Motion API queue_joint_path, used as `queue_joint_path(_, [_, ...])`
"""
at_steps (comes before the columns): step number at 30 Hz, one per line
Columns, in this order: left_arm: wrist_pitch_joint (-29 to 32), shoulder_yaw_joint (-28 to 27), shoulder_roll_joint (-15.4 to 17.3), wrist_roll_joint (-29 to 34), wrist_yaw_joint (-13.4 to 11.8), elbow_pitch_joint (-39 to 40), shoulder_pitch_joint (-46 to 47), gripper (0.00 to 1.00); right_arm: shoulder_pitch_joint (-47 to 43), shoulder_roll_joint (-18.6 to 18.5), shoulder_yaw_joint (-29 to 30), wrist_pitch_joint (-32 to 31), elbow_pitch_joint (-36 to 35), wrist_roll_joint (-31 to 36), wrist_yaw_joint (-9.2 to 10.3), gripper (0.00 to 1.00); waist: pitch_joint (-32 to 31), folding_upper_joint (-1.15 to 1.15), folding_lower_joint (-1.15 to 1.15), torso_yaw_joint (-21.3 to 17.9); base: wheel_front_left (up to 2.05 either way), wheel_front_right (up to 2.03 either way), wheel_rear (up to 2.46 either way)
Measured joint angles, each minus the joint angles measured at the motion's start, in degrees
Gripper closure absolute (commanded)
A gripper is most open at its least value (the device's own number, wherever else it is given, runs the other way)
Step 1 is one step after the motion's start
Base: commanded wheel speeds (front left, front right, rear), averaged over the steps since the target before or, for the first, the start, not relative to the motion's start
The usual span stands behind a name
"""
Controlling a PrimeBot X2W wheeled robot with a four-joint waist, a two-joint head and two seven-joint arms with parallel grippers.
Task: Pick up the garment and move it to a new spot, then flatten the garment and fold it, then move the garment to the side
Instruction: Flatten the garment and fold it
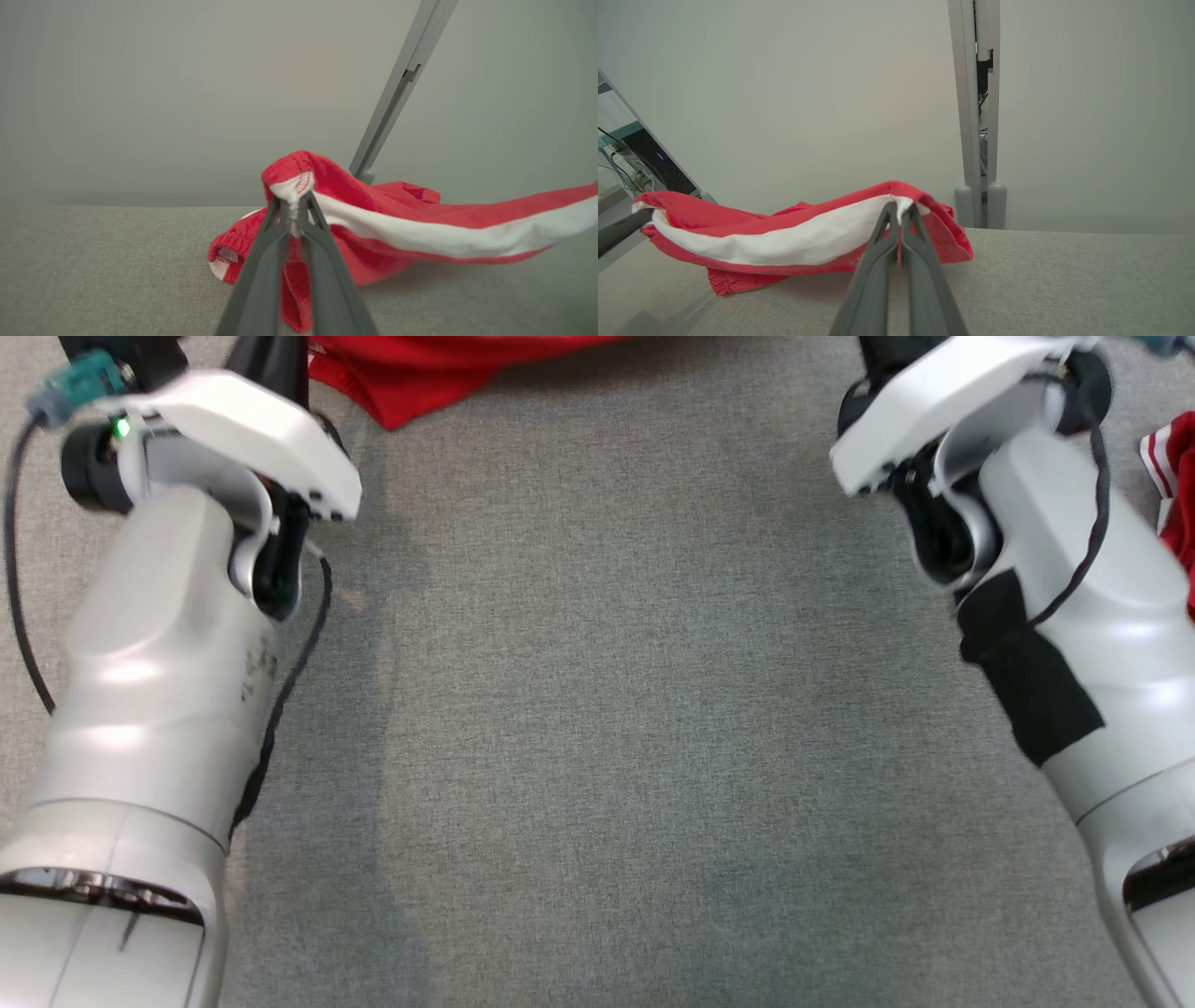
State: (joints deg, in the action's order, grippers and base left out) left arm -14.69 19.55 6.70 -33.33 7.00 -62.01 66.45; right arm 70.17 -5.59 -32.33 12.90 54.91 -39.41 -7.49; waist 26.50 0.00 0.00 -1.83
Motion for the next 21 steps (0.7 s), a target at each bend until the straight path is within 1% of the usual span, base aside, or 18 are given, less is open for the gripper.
queue_joint_path(4, [-0.2,-0.2,-0.6,1.0,-0.3,-2.3,-3.1,1.0,-4.4,0.4,-2.2,1.1,1.7,-3.5,0.0,1.0,0.4,0.0,0.0,0.2,0.0,0.0,0.0])
queue_joint_path(9, [-0.3,-2.7,-0.7,2.7,-0.5,2.8,-10.2,1.0,-12.3,-0.9,-4.0,1.8,0.1,-7.1,0.0,1.0,-0.7,0.0,0.0,0.6,0.0,0.0,0.0])
queue_joint_path(15, [-0.3,-4.4,-0.9,6.7,-0.2,12.8,-24.4,1.0,-25.5,-3.4,-2.0,2.0,-8.9,-7.8,0.0,1.0,-3.7,0.0,0.0,0.5,0.0,0.0,0.0])
queue_joint_path(21, [-0.3,-4.9,-1.2,8.7,0.1,23.7,-39.4,1.0,-40.9,-5.2,2.1,2.1,-20.1,-5.3,0.0,1.0,-7.3,0.0,0.0,0.6,0.0,0.0,0.0])
